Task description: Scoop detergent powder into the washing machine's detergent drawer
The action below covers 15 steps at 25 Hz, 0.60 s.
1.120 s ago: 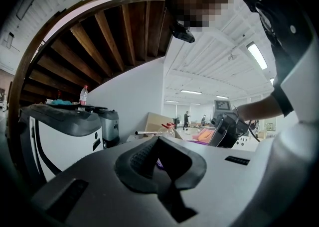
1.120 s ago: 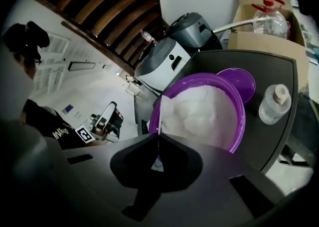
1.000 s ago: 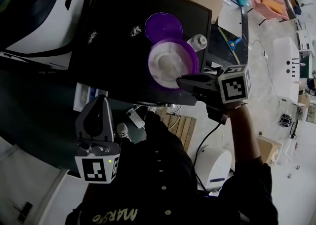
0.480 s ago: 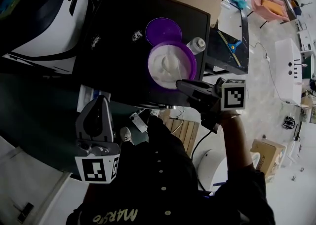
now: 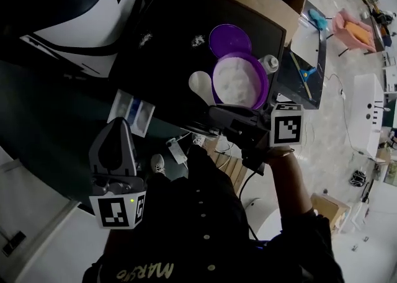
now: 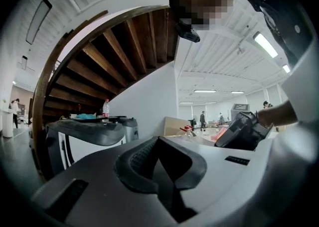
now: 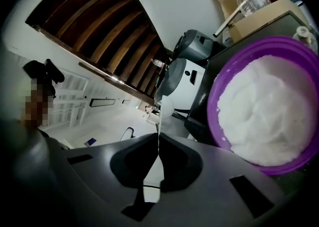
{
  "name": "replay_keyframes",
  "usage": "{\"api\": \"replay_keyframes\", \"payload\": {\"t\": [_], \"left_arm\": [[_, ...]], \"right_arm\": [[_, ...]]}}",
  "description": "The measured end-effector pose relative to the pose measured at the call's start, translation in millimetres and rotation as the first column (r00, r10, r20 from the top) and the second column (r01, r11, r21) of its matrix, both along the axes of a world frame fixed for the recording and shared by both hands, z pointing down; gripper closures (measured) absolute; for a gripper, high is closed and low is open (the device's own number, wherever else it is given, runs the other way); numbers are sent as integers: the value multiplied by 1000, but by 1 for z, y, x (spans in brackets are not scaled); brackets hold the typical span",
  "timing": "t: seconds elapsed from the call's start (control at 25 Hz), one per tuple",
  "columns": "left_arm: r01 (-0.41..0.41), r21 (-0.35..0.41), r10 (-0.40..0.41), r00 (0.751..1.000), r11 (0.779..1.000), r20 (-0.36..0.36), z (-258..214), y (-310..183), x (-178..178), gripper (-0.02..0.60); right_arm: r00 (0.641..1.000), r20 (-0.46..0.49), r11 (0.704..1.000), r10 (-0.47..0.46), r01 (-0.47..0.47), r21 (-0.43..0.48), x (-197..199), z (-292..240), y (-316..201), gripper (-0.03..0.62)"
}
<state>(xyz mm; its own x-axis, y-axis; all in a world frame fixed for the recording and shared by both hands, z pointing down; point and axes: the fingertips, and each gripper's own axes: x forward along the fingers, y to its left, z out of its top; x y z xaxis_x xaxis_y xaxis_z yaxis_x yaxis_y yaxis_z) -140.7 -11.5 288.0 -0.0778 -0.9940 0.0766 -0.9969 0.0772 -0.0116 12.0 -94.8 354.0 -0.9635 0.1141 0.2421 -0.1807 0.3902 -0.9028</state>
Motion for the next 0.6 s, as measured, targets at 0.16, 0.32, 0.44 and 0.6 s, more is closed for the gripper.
{"api": "replay_keyframes", "payload": {"t": [0.16,0.32,0.44,0.6], "left_arm": [[83,4,-83,997,997,8,-4,29,-26,568],[157,6,-157,988,988,12,-6,54,-47,568],[222,3,-222,975,975,12,-5,74,-60,568],[270,5,-270,963,963,8,-3,97,-74,568]], "right_arm": [[996,11,996,-84,84,1,-36,-1,21,563],[988,17,988,-156,156,3,-67,-2,37,563],[976,19,977,-215,215,3,-91,0,47,563],[966,14,966,-258,258,-2,-118,6,63,563]]}}
